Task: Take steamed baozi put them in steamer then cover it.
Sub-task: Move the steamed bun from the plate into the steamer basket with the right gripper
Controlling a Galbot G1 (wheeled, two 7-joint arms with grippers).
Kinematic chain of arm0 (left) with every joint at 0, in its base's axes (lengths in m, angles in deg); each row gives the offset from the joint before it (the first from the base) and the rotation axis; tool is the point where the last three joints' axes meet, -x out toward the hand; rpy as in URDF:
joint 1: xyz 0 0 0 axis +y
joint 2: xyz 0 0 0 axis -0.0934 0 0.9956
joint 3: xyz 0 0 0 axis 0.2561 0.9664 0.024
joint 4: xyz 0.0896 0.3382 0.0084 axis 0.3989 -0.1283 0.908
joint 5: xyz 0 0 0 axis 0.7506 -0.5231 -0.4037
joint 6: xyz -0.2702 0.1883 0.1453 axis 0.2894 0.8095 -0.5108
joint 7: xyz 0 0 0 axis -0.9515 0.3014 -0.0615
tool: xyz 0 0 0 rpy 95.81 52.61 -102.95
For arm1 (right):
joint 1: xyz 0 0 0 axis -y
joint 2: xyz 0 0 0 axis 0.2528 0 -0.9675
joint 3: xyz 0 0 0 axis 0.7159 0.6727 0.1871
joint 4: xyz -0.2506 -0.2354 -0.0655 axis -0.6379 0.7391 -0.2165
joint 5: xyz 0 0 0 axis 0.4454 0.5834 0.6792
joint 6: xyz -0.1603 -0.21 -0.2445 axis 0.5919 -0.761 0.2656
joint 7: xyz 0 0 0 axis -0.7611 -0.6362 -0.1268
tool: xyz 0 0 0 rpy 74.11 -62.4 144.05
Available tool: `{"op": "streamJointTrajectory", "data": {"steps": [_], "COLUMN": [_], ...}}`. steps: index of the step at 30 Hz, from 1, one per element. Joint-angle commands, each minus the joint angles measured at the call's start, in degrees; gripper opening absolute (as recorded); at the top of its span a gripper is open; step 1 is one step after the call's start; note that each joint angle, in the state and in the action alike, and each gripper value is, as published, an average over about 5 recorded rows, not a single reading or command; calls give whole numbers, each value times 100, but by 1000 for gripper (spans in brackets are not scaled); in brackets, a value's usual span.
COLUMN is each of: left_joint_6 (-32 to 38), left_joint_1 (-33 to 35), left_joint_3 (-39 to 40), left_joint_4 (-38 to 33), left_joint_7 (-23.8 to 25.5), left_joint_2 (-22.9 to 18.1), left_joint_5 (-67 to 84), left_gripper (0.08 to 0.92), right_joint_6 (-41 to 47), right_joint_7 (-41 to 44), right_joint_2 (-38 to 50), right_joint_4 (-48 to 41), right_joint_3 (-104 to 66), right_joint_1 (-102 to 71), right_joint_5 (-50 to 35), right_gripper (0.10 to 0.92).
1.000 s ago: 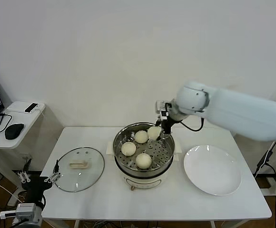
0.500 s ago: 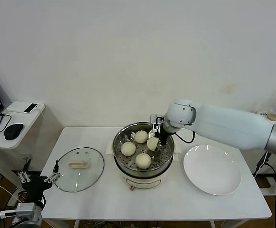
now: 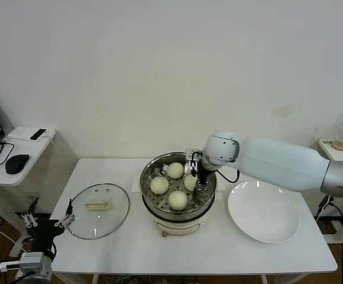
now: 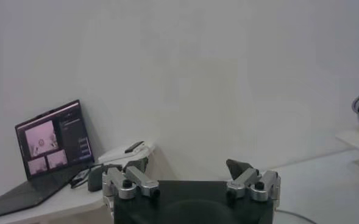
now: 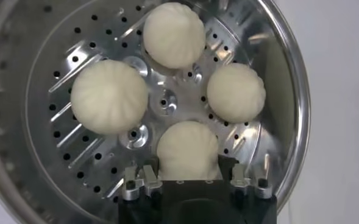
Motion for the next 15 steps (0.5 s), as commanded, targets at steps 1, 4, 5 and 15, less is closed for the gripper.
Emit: {"op": "streamJointTrajectory", "data": {"steps": [1,4,5,15], "left_joint_6": [0,-1,0,-3], "left_joint_1": [1,4,5,-35], "left_joint_3": [6,6,4,40], "left_joint_4": [-10,-13,-12,32], "left_joint_7": [0,0,0,4], "left_joint_2": [-3,-2,-1,-9], "left_joint_5": [-4,-4,-4,-6], "left_gripper": [823,823,823,823], "right_joint_6": [31,31,31,31], "right_joint_7": [10,63,83,344], "right_joint_2": [-3,33,49,561], "right_joint_4": [-8,44,61,613], "right_joint_3": [-58,-87,-94,-411], "right_joint_1": [-91,-81,-67,343], "right_joint_5": [80,89,100,-56], "right_gripper": [619,644,664,821]}}
